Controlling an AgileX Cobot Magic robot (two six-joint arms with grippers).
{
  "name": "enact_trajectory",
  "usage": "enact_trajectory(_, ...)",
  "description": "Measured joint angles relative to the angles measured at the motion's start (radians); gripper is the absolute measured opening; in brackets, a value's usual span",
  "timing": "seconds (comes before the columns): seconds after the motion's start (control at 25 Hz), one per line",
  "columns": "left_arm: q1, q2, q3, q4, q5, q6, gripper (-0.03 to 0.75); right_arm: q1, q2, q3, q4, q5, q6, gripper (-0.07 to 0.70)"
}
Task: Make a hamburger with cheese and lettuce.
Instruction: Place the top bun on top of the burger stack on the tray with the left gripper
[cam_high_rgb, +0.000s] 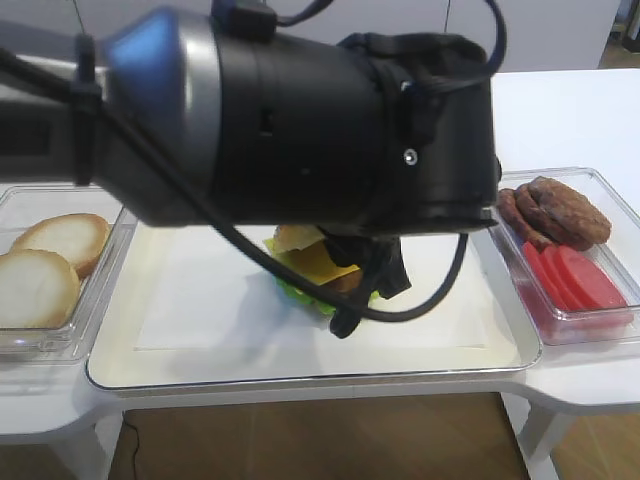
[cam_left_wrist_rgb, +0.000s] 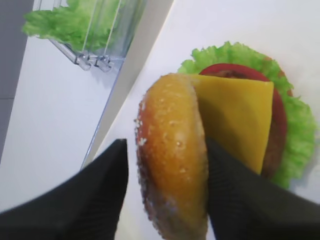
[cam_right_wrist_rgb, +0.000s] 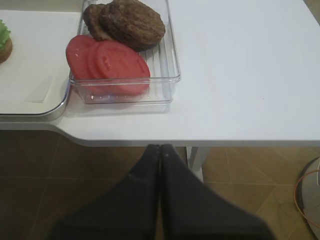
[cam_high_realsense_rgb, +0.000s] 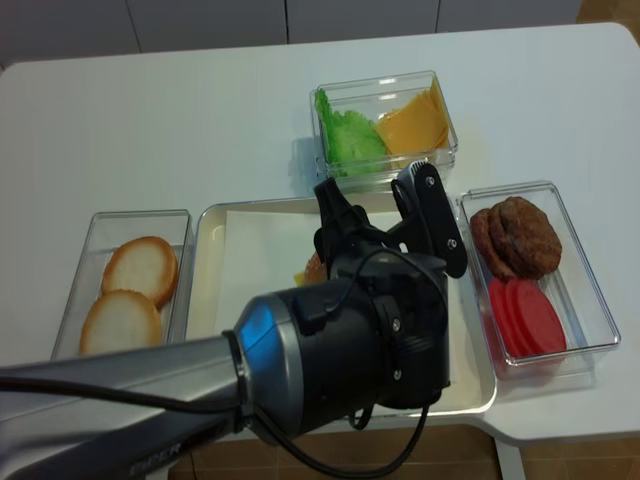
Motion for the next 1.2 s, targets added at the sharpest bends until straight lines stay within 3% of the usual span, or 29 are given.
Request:
enact_trajectory(0.96,0.000,0.000,0.000,-0.057,-0.038,-0.049,0.477,0.000,0.000,0.000,0.000,0.000,0.000,-0.049)
enact_trajectory(1.2,0.000,0.000,0.000,-0.059,-0.057,-0.049,0.584,0.000,0.000,0.000,0.000,0.000,0.000,-0.049)
